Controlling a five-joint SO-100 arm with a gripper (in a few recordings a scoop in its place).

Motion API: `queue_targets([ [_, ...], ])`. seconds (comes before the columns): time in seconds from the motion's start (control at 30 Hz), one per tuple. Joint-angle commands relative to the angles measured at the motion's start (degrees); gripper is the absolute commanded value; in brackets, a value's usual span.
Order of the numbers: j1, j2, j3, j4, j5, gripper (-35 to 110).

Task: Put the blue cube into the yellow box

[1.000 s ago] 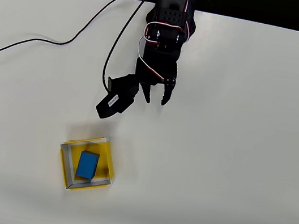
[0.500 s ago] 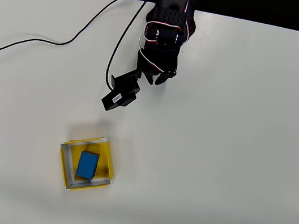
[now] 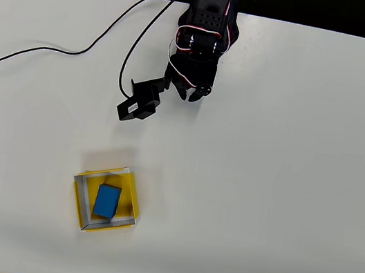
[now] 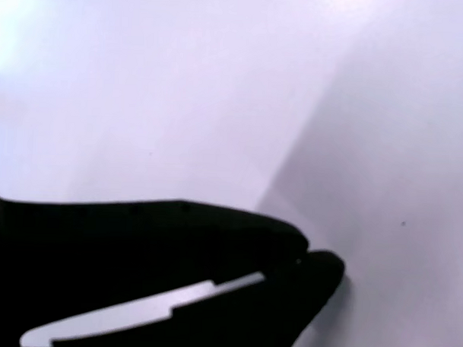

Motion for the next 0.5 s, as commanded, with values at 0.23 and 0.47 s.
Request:
queue_targets([
  [0.23, -0.8, 1.5, 1.5, 0.7, -0.9, 0],
  [0.47, -0.8, 1.5, 1.5, 0.7, -0.9, 0],
])
